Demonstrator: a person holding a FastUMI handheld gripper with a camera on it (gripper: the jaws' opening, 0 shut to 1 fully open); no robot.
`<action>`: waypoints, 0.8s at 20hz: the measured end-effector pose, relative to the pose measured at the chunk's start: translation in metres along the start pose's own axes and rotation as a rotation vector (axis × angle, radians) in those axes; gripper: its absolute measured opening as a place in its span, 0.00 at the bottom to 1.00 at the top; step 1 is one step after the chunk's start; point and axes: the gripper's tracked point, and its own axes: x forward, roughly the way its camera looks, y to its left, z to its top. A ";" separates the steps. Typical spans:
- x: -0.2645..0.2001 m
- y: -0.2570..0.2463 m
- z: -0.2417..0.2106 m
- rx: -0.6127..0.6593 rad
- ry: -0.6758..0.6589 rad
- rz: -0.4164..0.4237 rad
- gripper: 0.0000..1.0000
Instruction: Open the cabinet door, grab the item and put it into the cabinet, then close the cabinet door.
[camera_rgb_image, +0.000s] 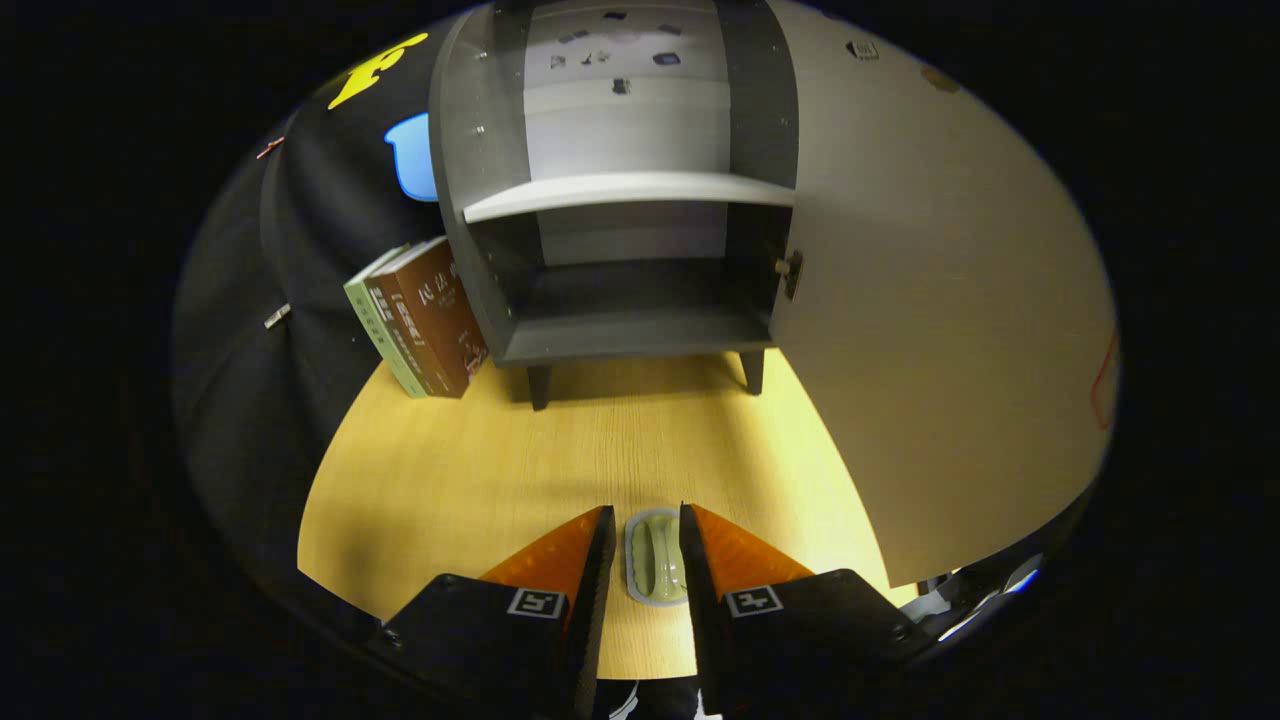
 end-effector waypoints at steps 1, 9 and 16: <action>0.010 -0.001 -0.012 0.002 0.036 0.009 0.43; 0.075 -0.007 -0.076 -0.054 0.198 0.036 0.43; 0.105 -0.019 -0.104 -0.065 0.288 0.021 0.43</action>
